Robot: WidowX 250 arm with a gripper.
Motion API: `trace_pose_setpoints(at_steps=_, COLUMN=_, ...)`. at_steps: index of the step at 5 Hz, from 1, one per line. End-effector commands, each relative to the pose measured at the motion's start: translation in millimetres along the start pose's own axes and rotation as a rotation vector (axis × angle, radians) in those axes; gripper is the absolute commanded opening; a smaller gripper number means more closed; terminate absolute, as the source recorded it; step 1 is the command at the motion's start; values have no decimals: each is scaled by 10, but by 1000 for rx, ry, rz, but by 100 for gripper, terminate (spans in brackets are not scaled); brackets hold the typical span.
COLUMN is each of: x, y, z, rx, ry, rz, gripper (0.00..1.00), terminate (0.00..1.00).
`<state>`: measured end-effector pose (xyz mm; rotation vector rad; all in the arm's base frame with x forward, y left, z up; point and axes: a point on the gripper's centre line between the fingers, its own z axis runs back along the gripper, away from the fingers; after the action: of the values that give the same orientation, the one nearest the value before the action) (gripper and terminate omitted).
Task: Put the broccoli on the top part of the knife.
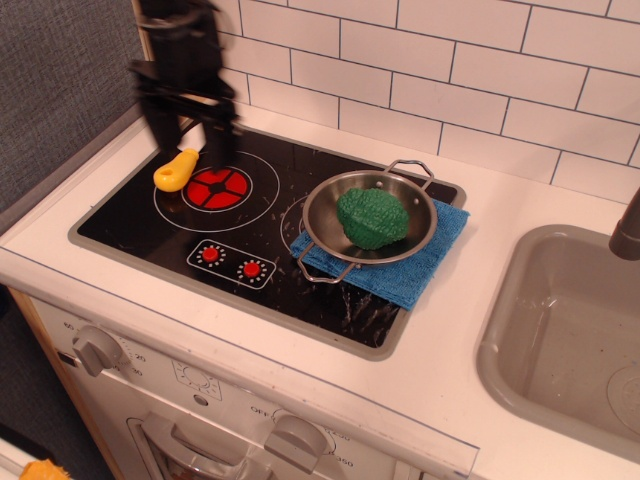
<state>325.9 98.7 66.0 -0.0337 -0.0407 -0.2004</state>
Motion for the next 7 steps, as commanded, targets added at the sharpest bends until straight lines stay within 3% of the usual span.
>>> trace_pose_setpoints(at_steps=1, x=170, y=-789, z=266, rx=12, ry=-79, rz=-280, gripper=100, terminate=0)
trace_pose_setpoints(at_steps=3, x=265, y=-1060, z=-72, rx=7, ry=-22, rz=-356, gripper=100, terminate=0)
trace_pose_setpoints(at_steps=6, x=386, y=-1147, z=-235, rx=7, ry=-66, rz=-382, gripper=100, terminate=0)
trace_pose_setpoints(at_steps=7, x=392, y=-1094, z=-206, rx=4, ry=-86, rz=-366, gripper=0, terminate=0)
